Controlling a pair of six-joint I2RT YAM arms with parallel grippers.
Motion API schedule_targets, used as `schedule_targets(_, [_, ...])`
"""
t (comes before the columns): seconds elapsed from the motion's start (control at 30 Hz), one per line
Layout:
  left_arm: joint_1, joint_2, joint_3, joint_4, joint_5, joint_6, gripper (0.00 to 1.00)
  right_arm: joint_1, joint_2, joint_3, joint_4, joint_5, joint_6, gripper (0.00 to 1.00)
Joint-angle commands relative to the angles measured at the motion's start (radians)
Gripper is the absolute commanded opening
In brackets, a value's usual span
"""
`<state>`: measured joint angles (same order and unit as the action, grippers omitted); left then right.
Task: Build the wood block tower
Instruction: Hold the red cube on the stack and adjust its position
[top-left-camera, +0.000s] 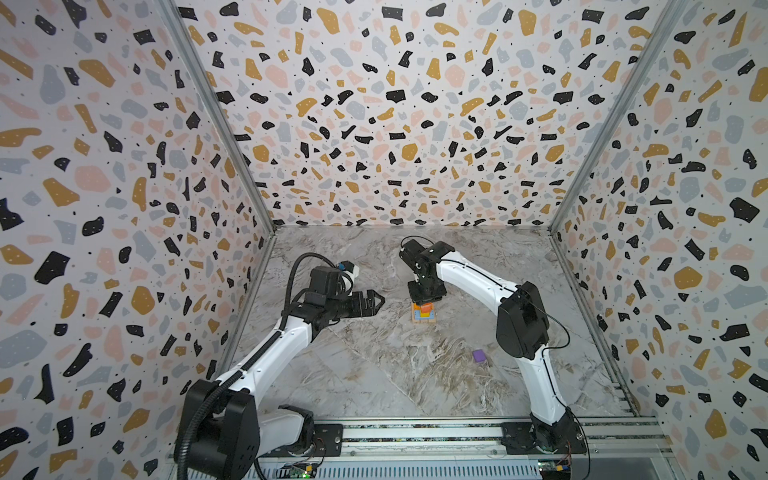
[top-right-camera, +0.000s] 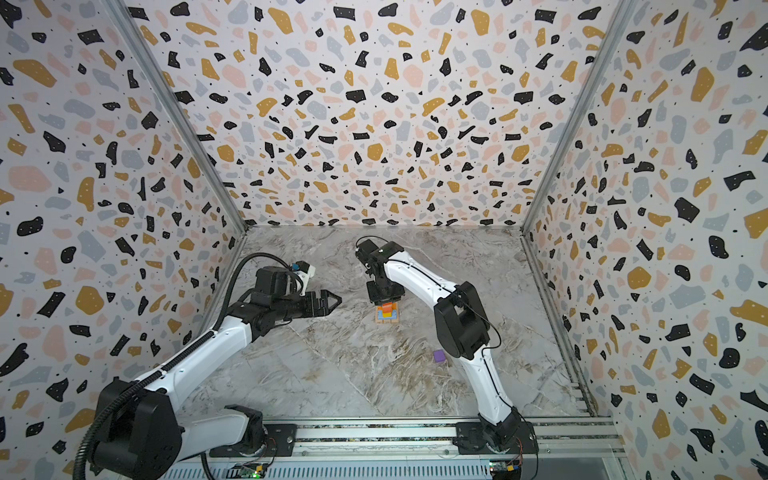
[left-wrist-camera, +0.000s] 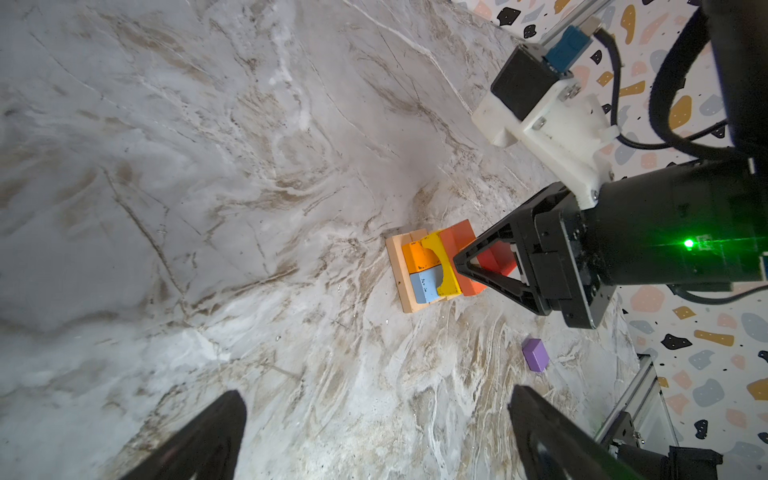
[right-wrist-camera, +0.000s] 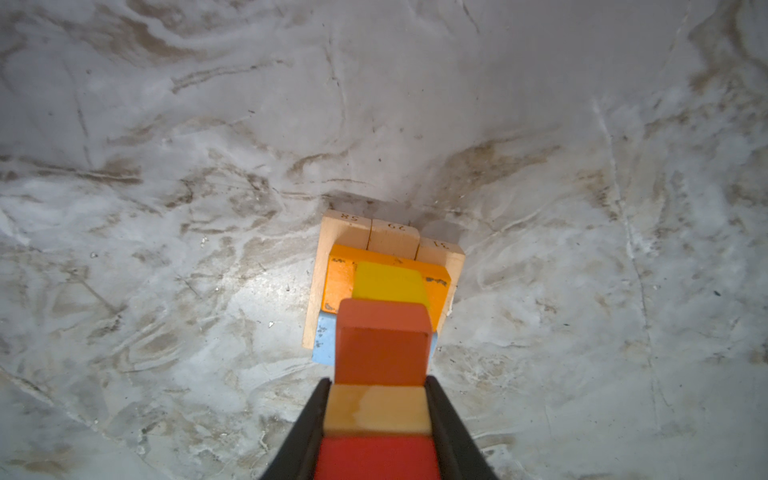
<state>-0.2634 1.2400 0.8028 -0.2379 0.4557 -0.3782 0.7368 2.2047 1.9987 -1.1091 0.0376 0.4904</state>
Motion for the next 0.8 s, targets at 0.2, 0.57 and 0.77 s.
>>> schedule_targets(0.2, [0.007,-0.021,-0.015,0.031,0.017,-0.001,1.0,-0.004,0.012,0.04,-0.034,0.015,0.012,0.35])
schedule_targets(0.57, [0.009,-0.022,-0.014,0.031,0.018,-0.001,1.0,-0.004,0.013,0.044,-0.037,0.016,0.01,0.44])
schedule_targets(0.77, [0.009,-0.022,-0.016,0.033,0.02,-0.002,1.0,-0.004,0.033,0.081,-0.055,0.021,0.01,0.56])
